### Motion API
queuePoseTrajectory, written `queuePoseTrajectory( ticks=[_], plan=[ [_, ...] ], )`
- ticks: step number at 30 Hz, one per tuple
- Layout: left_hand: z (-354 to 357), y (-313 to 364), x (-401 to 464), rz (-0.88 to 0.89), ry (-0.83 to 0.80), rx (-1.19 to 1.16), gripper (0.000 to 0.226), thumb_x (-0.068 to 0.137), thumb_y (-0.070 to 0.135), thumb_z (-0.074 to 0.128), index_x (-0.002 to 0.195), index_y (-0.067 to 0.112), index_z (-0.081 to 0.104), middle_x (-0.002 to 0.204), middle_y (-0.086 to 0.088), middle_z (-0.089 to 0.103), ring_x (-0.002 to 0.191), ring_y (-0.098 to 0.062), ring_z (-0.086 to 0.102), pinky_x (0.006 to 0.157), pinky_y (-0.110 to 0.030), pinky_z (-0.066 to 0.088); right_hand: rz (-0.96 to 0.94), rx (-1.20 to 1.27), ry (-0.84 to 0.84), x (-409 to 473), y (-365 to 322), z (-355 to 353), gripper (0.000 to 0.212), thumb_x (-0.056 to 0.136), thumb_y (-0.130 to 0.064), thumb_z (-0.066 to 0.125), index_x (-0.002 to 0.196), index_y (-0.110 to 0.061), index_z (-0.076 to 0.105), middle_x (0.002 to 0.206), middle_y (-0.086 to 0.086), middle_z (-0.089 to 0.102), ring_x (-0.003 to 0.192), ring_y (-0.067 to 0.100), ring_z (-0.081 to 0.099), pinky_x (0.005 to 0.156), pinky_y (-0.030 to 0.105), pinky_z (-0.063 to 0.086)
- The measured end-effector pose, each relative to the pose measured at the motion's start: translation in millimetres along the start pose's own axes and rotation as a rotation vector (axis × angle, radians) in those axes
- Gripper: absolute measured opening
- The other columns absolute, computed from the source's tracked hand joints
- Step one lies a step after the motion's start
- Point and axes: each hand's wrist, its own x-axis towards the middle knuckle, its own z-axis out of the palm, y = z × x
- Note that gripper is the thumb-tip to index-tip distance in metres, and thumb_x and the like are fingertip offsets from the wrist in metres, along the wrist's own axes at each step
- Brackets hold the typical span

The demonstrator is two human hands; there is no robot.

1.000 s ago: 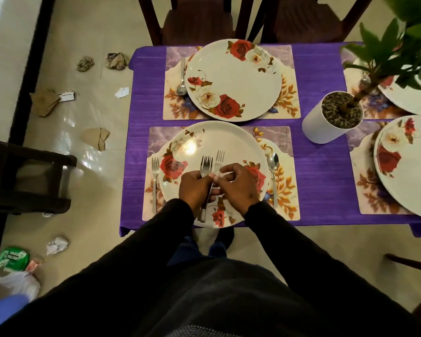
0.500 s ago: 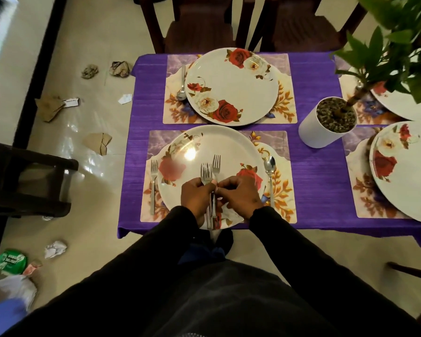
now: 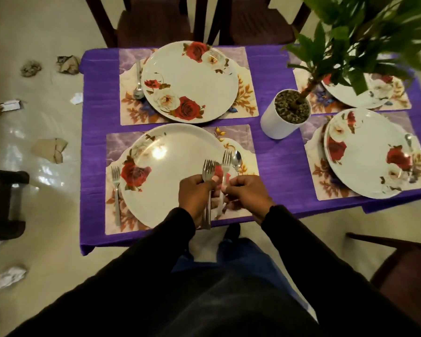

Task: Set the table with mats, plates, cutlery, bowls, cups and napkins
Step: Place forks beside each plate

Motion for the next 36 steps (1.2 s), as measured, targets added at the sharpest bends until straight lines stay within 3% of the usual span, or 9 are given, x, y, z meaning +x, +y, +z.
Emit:
queuePoseTrajectory(
  ticks=[3,5,8,12,15,18,22,27,36],
  plan=[
    [37.8,0.9,-3.2,-0.051,-0.086,-0.025,0.014,0.099,0.01,0.062,0.091,0.0,0.067,0.066,-0.014,0.063,0.057,-0.027,0.062,0.06,-0.042,0.059,-0.006,0.089,0.027,5.5,4.3,-45.0,0.007,0.092,0.001,0.062,0.085,0.0,0.065,0.062,0.005,0.067,0.057,0.019,0.064,0.055,0.03,0.056],
    [66.0,-3.1,-0.7,-0.081,-0.109,-0.005,0.017,0.102,0.011,0.058,0.087,0.002,0.06,0.065,-0.011,0.054,0.05,-0.02,0.051,0.05,-0.028,0.048,-0.021,0.113,0.087,14.4,10.6,-79.3,0.015,0.093,0.001,0.061,0.08,-0.005,0.065,0.062,0.004,0.067,0.054,0.016,0.062,0.052,0.027,0.056],
    [109.3,-9.6,11.5,-0.051,-0.093,0.016,0.012,0.101,0.01,0.059,0.09,0.004,0.061,0.069,-0.009,0.056,0.046,-0.014,0.049,0.041,-0.022,0.042,-0.067,0.105,0.205,31.5,23.6,-131.2,0.018,0.093,0.0,0.061,0.077,-0.005,0.066,0.069,0.011,0.067,0.052,0.017,0.058,0.05,0.029,0.055],
    [178.6,-26.2,21.4,0.022,0.032,0.144,0.019,0.098,0.012,0.062,0.079,0.01,0.064,0.066,-0.002,0.06,0.037,-0.006,0.041,0.035,-0.016,0.03,-0.105,-0.117,0.387,61.7,44.7,-204.1,0.02,0.085,-0.007,0.068,0.067,-0.017,0.067,0.067,0.008,0.07,0.059,0.026,0.064,0.066,0.044,0.059],
    [221.6,-41.7,30.1,0.048,0.082,0.203,0.029,0.094,0.017,0.068,0.067,0.013,0.061,0.065,-0.007,0.058,0.033,-0.006,0.035,0.035,-0.016,0.027,-0.113,-0.356,0.397,78.8,54.3,-240.1,0.008,0.082,-0.019,0.066,0.077,-0.021,0.072,0.088,0.01,0.076,0.087,0.033,0.071,0.086,0.043,0.057],
    [256.4,-52.2,40.9,0.055,0.127,0.241,0.03,0.091,0.017,0.073,0.064,0.011,0.062,0.063,-0.008,0.059,0.032,-0.003,0.034,0.035,-0.017,0.027,-0.092,-0.614,0.356,86.0,57.6,-262.9,0.021,0.091,-0.022,0.063,0.105,-0.011,0.075,0.112,0.012,0.072,0.108,0.034,0.064,0.094,0.034,0.048],
    [284.8,-57.6,47.3,0.037,0.186,0.312,0.029,0.089,0.018,0.075,0.063,0.011,0.066,0.055,0.001,0.063,0.037,-0.002,0.043,0.039,-0.017,0.035,-0.115,-0.771,0.291,87.7,63.9,-274.9,0.024,0.098,-0.026,0.055,0.107,-0.011,0.071,0.11,0.011,0.071,0.101,0.033,0.066,0.09,0.037,0.05],
    [296.7,-64.1,58.7,0.05,0.212,0.383,0.024,0.085,0.019,0.078,0.062,0.013,0.073,0.069,-0.006,0.074,0.062,-0.013,0.063,0.064,-0.03,0.05,-0.231,-0.853,0.245,94.7,62.6,-275.6,0.019,0.098,-0.024,0.053,0.108,-0.014,0.067,0.107,0.011,0.071,0.097,0.031,0.067,0.086,0.038,0.054],
    [311.1,-60.6,75.9,0.082,0.173,0.55,0.019,0.086,0.022,0.078,0.071,0.012,0.075,0.068,0.0,0.071,0.061,-0.012,0.063,0.057,-0.024,0.048,-0.283,-1.047,0.12,94.2,63.2,-288.9,0.023,0.101,-0.028,0.051,0.114,-0.015,0.065,0.108,0.009,0.069,0.094,0.028,0.067,0.085,0.039,0.055]
  ],
)
